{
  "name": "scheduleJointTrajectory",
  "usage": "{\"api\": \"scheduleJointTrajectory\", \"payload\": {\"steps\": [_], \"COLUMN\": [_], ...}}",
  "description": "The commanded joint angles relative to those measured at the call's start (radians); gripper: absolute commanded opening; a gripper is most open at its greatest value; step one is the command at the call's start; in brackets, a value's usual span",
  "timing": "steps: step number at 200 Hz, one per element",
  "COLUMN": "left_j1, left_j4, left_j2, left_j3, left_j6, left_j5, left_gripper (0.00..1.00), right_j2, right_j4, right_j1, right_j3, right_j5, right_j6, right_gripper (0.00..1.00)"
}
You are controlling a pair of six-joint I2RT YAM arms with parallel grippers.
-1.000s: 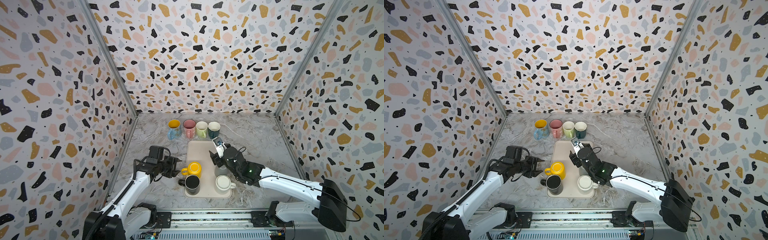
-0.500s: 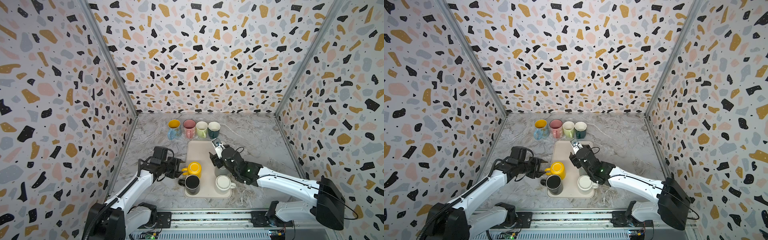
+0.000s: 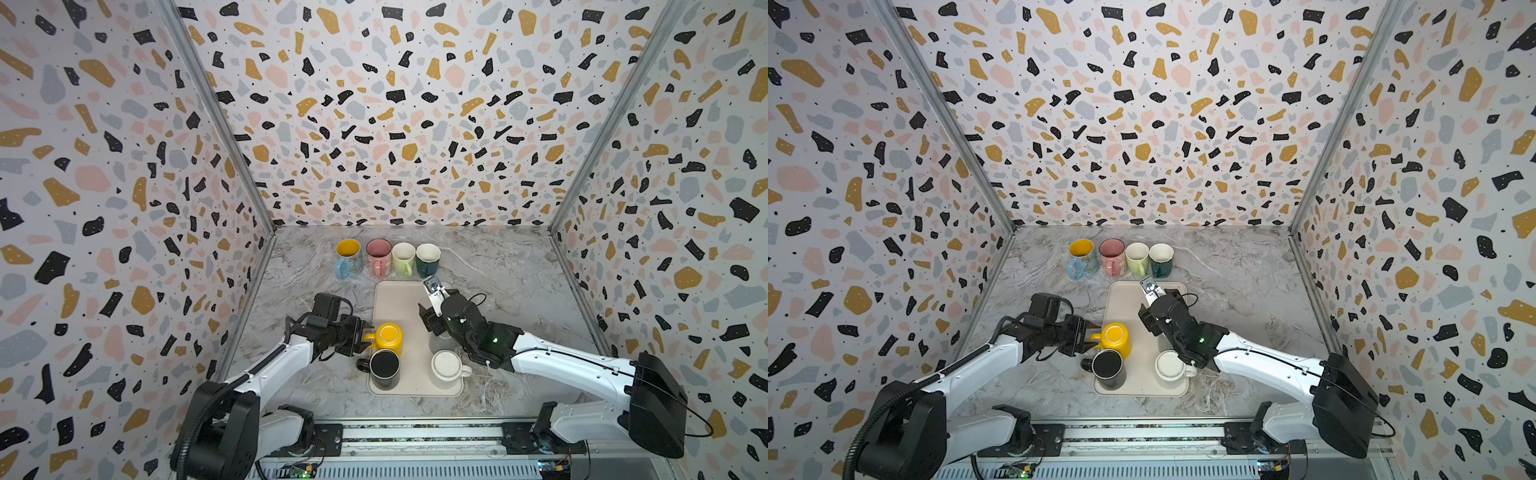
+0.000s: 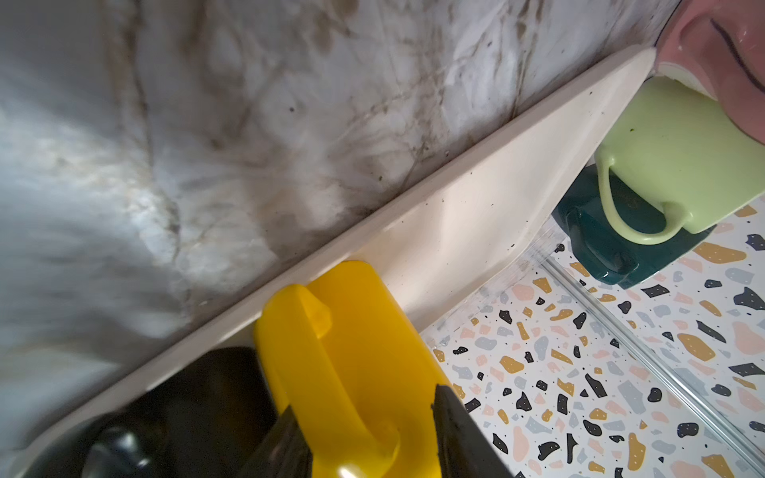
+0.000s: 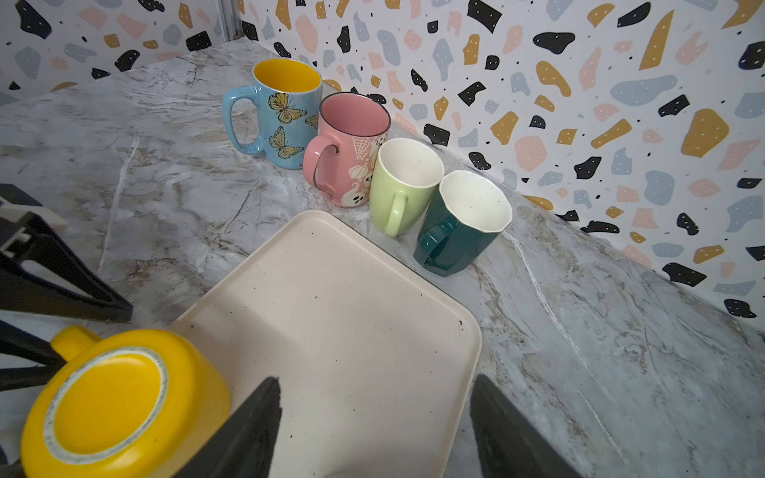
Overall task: Turn the mug right side up
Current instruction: 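Close the left gripper on the upside-down yellow mug's handle, then lift the yellow mug off the tray and tilt it with the left gripper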
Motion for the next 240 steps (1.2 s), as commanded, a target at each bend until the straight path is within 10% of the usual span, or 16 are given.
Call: {"api": "scheduleJointTrajectory", "payload": {"steps": [1,159,240], "left_j1": [-0.015,-0.024,-0.024], "left_j4": [0.045,0.242,0.422], "left_j2": [0.025,0.255,0.254], "left_j3": [0.013,0.07,0.146], "left_j6": [0.005,0.011,0.12], "left_j5": [0.029,0.07,0.058], "left_gripper": [0.44,0.0,0.0], "right_j2": [0.01,0.047,0.032], "right_j4": [-0.014,-0.044,-0.066], "right_j1": [0.004,0.004,0.002], "right_j3": [0.043,0.072,0.063], "right_j5": [0.024,0.053,0.087], "right_j6": [0.002,-0.018,-0.021], "right_gripper": [0.74,0.74,0.74]}}
